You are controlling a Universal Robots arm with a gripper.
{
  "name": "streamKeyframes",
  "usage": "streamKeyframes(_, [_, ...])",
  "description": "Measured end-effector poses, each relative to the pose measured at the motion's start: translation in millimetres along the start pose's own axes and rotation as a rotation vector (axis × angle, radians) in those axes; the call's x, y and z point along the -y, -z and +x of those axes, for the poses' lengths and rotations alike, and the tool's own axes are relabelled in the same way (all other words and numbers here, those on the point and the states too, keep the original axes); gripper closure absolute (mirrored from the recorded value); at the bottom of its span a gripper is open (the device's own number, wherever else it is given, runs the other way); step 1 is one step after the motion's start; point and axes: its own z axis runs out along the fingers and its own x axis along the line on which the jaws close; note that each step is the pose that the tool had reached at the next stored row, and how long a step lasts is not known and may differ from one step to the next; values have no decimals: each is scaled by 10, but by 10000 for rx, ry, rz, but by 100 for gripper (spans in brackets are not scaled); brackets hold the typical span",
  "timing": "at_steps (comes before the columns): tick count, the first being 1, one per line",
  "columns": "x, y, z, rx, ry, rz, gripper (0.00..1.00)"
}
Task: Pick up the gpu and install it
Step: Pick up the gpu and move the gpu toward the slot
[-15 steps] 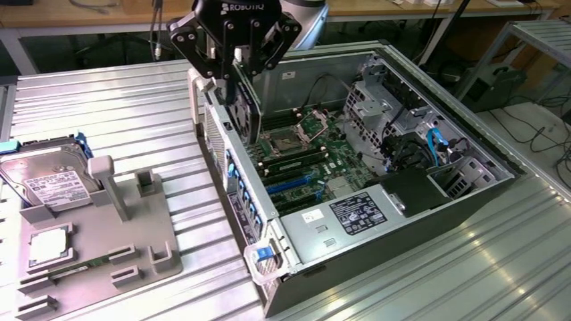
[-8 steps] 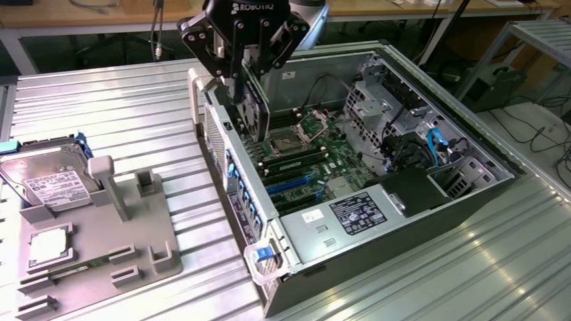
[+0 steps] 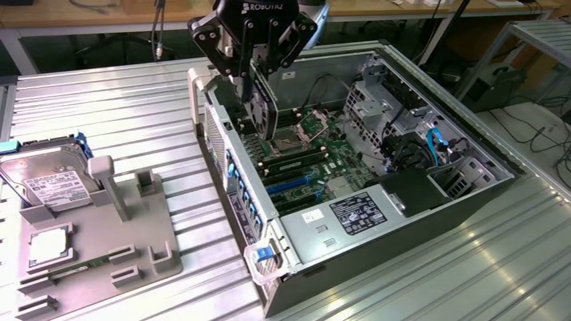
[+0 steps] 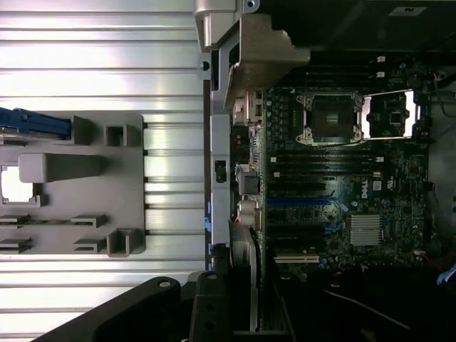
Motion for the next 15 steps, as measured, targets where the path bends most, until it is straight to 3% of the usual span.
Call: streamKeyframes(15, [-1,-9,-174,0,0,0,73])
